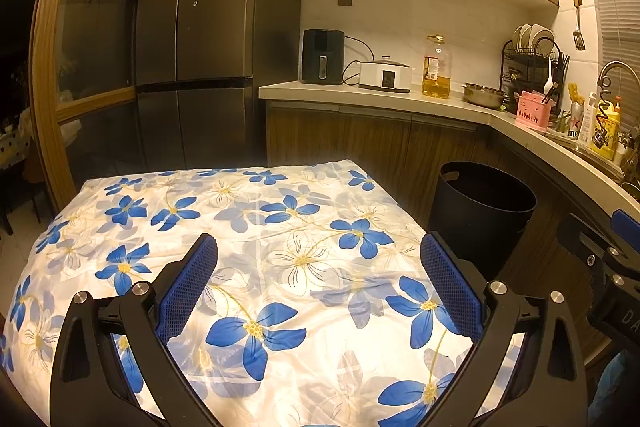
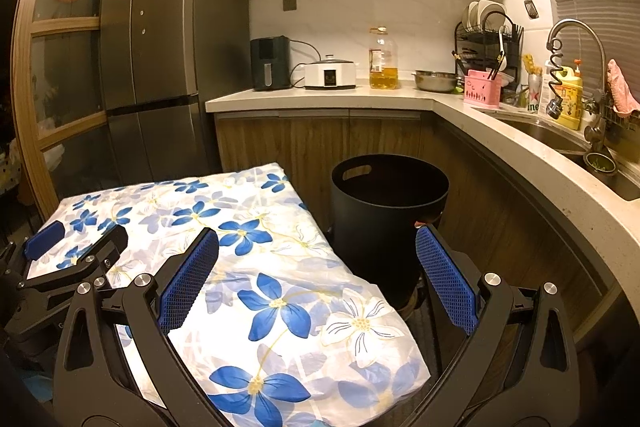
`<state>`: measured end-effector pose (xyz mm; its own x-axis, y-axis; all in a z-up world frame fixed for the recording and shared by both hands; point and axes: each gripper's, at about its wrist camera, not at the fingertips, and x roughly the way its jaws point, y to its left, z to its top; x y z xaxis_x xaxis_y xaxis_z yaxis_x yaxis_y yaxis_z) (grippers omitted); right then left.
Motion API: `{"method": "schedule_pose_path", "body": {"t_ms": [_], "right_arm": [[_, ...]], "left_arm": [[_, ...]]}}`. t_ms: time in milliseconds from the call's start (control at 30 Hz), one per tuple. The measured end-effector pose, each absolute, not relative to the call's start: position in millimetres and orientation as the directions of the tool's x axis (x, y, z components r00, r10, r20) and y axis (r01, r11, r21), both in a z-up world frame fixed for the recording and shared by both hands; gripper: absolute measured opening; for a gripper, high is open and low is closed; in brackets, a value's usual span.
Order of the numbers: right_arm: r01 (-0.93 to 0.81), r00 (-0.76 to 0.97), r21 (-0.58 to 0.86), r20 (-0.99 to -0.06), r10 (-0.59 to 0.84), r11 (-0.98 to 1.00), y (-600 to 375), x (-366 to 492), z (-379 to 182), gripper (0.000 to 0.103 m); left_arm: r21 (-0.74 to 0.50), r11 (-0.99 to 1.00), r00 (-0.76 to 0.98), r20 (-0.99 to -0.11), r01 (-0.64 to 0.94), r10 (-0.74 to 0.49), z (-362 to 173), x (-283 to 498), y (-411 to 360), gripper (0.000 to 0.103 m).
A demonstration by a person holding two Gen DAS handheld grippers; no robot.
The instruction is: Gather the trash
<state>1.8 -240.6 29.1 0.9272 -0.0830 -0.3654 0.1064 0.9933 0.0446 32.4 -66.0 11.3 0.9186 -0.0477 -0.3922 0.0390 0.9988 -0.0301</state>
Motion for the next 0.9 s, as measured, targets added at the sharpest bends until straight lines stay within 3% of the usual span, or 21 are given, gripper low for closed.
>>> {"method": "schedule_pose_path", "body": {"t_ms": [900], "right_arm": [[0.102,0.930,0.050,-0.360,-0.078,0.993,-242.4,0.9,30.0,0.098]], "left_arm": [[-0.029,0.999,0.920,-0.389,0.038,-0.046,12.4,31.8,-66.9,0.097]]}}
